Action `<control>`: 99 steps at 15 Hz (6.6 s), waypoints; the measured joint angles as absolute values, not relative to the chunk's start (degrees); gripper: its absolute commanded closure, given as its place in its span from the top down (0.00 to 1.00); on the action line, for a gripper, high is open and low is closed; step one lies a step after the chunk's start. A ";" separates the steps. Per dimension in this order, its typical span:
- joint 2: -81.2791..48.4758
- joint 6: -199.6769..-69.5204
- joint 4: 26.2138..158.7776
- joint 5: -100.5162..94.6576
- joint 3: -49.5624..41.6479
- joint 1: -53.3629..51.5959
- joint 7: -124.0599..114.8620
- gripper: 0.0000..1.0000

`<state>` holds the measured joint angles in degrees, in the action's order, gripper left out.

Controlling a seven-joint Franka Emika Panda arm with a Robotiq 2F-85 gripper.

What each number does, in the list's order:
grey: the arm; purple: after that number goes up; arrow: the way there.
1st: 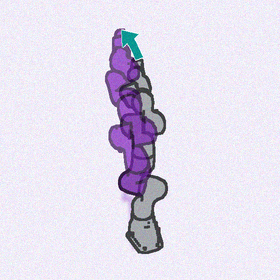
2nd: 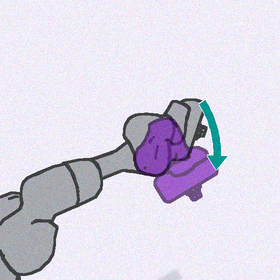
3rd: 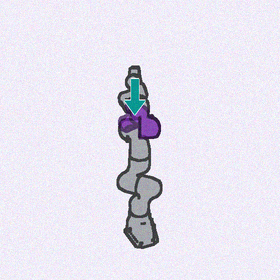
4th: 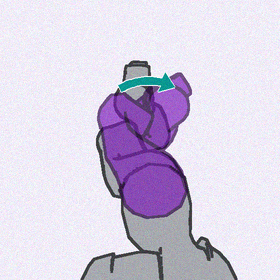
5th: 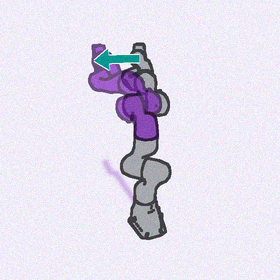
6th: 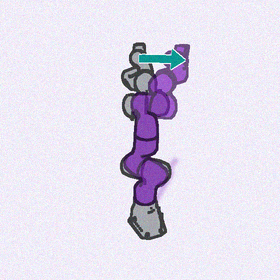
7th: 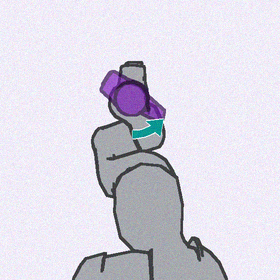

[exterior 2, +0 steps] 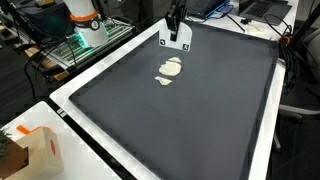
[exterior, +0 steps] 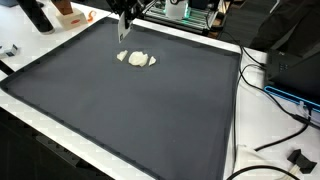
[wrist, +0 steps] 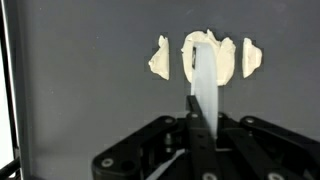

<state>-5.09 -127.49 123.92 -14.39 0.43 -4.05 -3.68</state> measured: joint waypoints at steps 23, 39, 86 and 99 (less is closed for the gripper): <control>0.92 -127.01 126.29 -6.90 1.76 -3.45 19.48 0.04; -10.96 -140.35 130.35 3.22 2.50 0.86 48.85 0.01; -18.23 -134.36 126.61 0.51 3.91 3.53 34.15 0.01; -19.18 -134.34 125.25 -1.10 4.45 3.50 38.76 0.01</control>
